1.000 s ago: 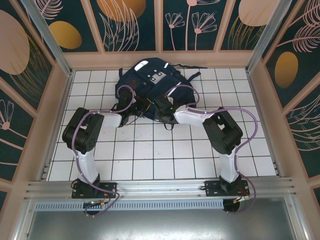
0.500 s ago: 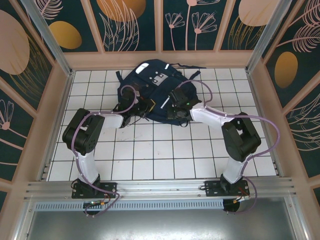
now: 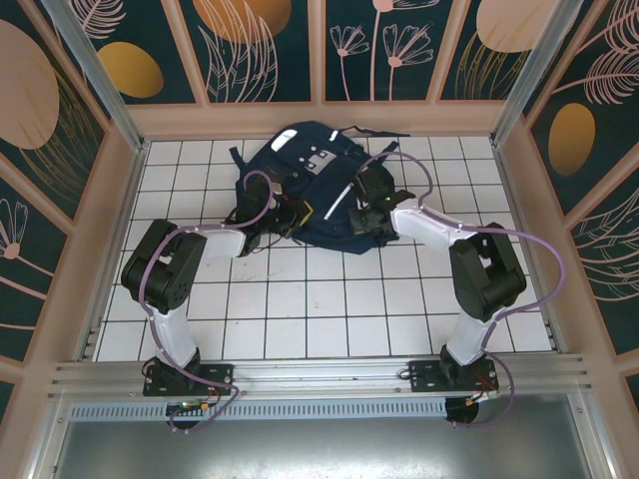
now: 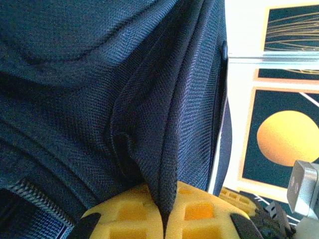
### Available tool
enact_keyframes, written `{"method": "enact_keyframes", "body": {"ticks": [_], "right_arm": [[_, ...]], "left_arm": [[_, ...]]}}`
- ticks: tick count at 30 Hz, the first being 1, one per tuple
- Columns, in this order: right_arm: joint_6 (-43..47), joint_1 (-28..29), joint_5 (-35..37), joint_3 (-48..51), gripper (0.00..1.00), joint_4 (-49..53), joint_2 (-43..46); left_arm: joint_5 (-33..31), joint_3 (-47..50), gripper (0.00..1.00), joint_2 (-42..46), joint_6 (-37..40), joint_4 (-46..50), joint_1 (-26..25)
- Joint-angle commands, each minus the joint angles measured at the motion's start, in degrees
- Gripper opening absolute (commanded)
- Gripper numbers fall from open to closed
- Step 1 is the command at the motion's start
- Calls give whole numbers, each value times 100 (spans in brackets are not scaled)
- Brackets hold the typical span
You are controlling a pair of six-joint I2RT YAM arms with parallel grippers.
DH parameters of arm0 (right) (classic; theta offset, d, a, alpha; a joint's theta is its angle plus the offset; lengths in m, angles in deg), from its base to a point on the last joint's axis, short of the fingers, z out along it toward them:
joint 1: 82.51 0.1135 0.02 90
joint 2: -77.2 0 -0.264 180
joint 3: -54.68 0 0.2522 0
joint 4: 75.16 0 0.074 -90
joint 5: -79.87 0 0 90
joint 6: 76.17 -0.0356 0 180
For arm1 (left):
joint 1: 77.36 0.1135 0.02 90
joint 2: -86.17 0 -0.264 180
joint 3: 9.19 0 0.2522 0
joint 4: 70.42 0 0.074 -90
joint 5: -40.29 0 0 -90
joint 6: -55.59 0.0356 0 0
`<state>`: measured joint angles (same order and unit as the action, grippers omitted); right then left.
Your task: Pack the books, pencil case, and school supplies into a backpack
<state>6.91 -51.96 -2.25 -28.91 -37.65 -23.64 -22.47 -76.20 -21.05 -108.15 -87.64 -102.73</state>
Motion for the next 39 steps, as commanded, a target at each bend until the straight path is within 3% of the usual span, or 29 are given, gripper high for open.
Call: {"method": "enact_keyframes", "body": {"ticks": [1,7,12,16,17,20,22,24,34,39], "right_arm": [[321,-587,1170,-1,0,147,220],[76,-466,494,148,0,294,431],[-621,162,-432,663,0,386,1023],[-1384,708,-1405,1087,0,-112,1468],[-1570,815,-1629,1171,0,-358,1519],[-2041,1013,-2197,1369,0,-1342,1449],[-2240,1037,-2508,1329,0,-1811,1216],[-2321,1090,-2638,1199,0,-2135,965],[-2217,1181,-2791,571,0,-2435,188],[-2315,1239,-3004,668,0,-2813,295]], "left_arm": [[267,-14,0,424,374,152,111],[382,-454,0,401,1218,1047,158],[451,-942,3,4,1527,1412,181],[327,-1451,9,-302,1817,1762,207],[272,-1635,15,-385,1914,1944,223],[327,-1903,52,-441,2026,2201,292],[309,-1726,68,-219,1986,2129,359],[140,-1490,75,102,2016,2214,437],[411,-510,76,1221,1542,2689,500],[695,-73,75,1161,854,2193,316]]}}
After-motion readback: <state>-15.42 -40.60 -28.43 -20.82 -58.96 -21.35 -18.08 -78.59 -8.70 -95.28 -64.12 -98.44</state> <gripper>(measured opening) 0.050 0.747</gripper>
